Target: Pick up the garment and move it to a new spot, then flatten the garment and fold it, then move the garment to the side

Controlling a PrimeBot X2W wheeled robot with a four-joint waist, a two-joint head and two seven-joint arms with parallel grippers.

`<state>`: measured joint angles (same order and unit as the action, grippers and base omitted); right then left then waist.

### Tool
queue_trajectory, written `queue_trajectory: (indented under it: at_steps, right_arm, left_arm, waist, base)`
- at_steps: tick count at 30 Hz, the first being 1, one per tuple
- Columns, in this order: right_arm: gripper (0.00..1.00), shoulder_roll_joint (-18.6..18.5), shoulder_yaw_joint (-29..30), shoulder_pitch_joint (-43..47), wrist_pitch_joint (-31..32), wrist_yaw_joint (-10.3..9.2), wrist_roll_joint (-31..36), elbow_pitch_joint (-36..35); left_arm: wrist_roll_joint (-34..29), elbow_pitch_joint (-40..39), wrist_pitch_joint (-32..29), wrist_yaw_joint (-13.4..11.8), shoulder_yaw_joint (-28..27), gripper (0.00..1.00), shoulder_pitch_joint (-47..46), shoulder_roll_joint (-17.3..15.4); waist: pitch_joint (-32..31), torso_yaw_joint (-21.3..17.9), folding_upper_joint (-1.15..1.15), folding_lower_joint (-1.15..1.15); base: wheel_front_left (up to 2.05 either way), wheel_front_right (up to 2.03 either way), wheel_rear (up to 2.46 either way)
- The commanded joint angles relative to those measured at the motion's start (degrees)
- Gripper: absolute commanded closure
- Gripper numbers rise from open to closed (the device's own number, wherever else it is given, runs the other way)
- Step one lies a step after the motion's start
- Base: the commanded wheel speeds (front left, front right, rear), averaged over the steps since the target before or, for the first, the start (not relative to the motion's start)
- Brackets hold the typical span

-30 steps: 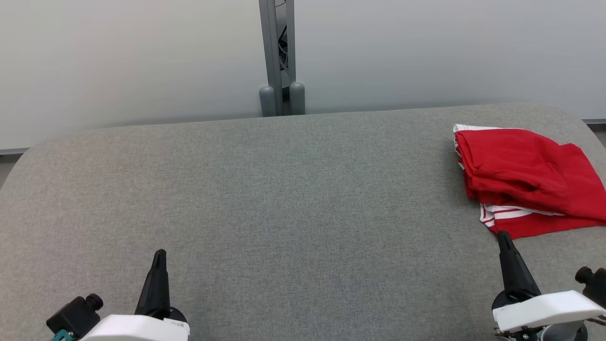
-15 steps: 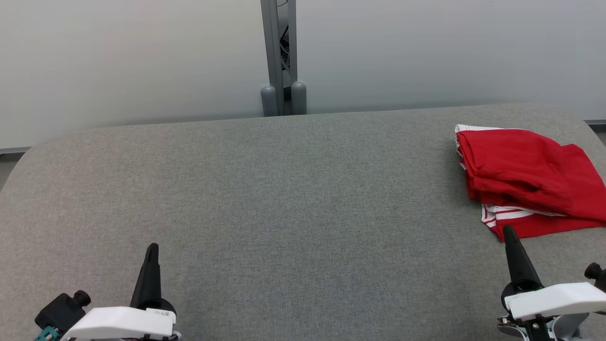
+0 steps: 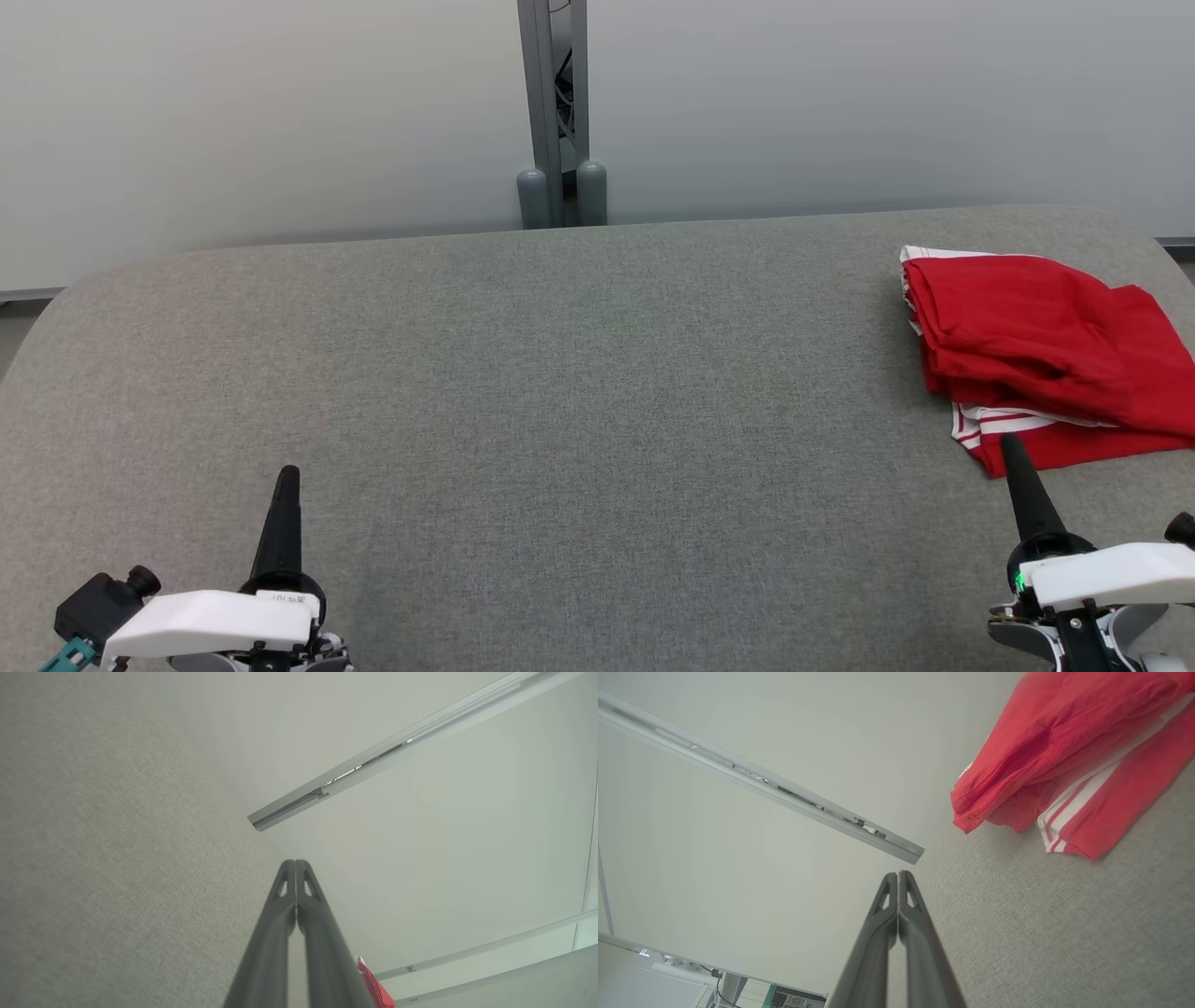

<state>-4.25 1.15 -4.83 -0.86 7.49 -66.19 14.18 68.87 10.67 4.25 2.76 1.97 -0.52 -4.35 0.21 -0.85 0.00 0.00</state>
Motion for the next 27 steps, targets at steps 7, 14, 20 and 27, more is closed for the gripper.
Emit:
queue_trajectory:
  at_steps: [7, 14, 20, 27]
  right_arm:
    - [1.0, -0.51, 1.01, -1.94, 1.75, 0.01, -5.41, 0.47]
    - [1.0, -0.48, 1.59, -2.53, 2.91, 0.01, -9.07, 1.07]
    - [1.0, -0.45, 2.01, -3.03, 3.74, 0.01, -11.6, 1.46]
    - [1.0, -0.39, 2.62, -3.55, 4.84, 0.01, -14.91, 2.02]
  left_arm:
    - [5.08, 0.35, -1.16, 1.22, -1.21, 1.0, -2.35, -0.34]
    - [8.48, 0.87, -1.96, 1.88, -1.96, 1.0, -3.1, -0.31]
    - [10.72, 1.26, -2.6, 2.27, -2.46, 1.0, -3.52, -0.29]
    - [13.75, 1.74, -3.35, 2.87, -3.11, 1.0, -4.19, -0.24]
  waist:
    - [0.0, 0.12, 0.0, 0.0]
    - [0.0, 0.22, 0.0, 0.0]
    - [0.01, 0.3, 0.0, 0.0]
    - [0.01, 0.4, 0.0, 0.0]
  base:
    - [0.0, 0.0, 0.0]
    - [0.0, 0.0, 0.0]
    - [0.0, 0.0, 0.0]
    - [0.0, 0.0, 0.0]
